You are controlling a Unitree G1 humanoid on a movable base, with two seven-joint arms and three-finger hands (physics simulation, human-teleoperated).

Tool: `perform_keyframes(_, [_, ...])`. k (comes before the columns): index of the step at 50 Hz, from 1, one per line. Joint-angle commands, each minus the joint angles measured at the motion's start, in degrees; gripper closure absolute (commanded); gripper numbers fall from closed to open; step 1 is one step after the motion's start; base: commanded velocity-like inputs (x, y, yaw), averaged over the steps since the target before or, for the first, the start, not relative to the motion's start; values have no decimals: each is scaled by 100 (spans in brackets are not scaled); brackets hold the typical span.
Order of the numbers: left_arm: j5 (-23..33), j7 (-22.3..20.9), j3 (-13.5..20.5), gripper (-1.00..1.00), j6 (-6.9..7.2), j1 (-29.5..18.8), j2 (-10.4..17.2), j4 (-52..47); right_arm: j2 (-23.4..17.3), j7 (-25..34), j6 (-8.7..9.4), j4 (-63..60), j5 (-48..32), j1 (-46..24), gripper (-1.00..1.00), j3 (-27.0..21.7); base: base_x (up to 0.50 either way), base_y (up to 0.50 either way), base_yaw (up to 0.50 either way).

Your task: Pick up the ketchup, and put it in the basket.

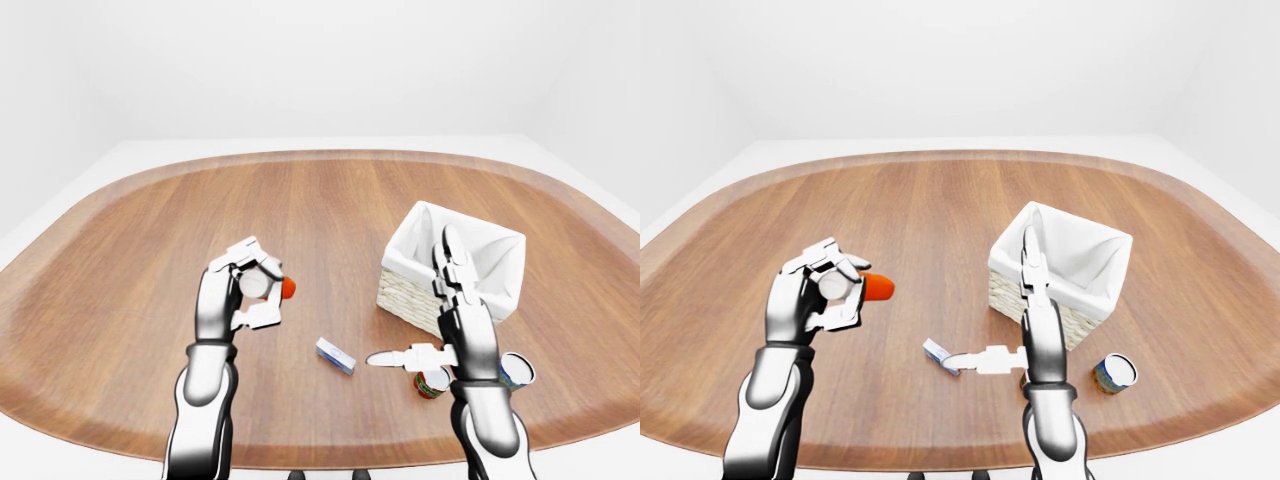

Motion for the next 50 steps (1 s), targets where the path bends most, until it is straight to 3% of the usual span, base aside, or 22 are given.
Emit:
perform_keyframes(1, [98, 314, -597, 93, 0, -65, -137, -955, 3, 8, -1, -4, 10, 2, -100, -16, 0, 0, 0])
perform_keyframes(19, [434, 549, -1544, 93, 0, -273, -290, -1585, 12, 20, 47, -99, 33, 43, -100, -56, 0, 0, 0])
perform_keyframes(23, [585, 621, -1909, 93, 0, -303, -345, -1787, 7, 16, 46, -118, 25, 58, -100, -25, 0, 0, 0])
perform_keyframes(30, [836, 716, -2384, 93, 0, -435, -482, -1699, 5, 27, 49, -113, 64, 47, -100, -38, 0, 0, 0])
perform_keyframes(50, [1074, 1019, -3259, 93, 0, -451, -725, -1320, 0, 64, 73, -250, 112, 101, -100, -59, 0, 0, 0])
